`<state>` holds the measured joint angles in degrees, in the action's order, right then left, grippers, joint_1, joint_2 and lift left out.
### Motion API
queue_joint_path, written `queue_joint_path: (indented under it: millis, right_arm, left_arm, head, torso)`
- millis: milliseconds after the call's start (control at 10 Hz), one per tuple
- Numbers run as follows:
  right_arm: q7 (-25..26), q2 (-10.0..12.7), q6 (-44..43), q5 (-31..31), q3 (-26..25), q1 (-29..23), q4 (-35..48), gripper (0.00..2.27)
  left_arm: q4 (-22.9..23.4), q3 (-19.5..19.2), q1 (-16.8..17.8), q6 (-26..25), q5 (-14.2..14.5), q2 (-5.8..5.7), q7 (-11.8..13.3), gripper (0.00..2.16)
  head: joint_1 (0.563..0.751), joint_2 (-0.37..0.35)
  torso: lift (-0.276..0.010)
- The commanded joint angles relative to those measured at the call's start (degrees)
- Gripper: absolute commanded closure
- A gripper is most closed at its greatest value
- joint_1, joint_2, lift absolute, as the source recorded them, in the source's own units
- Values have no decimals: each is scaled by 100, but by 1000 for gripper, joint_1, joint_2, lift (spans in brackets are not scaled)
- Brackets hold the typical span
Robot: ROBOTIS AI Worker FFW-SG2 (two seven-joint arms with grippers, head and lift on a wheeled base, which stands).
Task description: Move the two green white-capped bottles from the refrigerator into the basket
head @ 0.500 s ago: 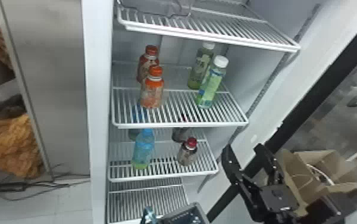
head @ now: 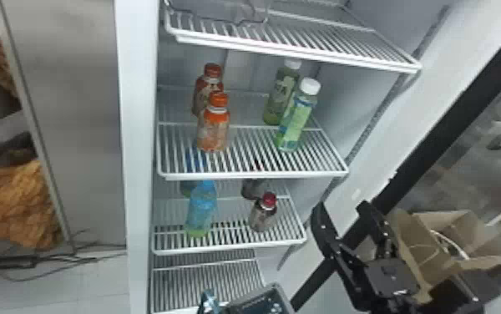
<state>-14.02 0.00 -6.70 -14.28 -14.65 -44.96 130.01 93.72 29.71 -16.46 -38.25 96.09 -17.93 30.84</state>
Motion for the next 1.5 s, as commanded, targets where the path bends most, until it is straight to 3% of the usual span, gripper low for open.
queue_joint_path:
  millis: [0, 300, 900, 1400]
  right_arm:
    - [5, 5, -6, 11, 3, 11, 0, 308]
    - [198, 5, -6, 68, 60, 222, -183, 305]
    - [190, -158, -118, 148, 163, 1656, -1420, 312]
    - [163, -334, 655, 274, 151, 2387, -1772, 306]
  left_arm:
    - [0, 0, -13, 0, 11, 0, 1, 1214]
    - [0, -11, -27, 0, 34, 0, 1, 1214]
    - [0, 0, 1, 0, 57, 0, 1, 1214]
    - [-14, 23, 29, -14, 68, -9, -8, 1214]
  head:
    - [695, -350]
    - [695, -350]
    - [695, -350]
    - [695, -350]
  torso:
    - [-4]
    - [-4]
    - [-4]
    - [-4]
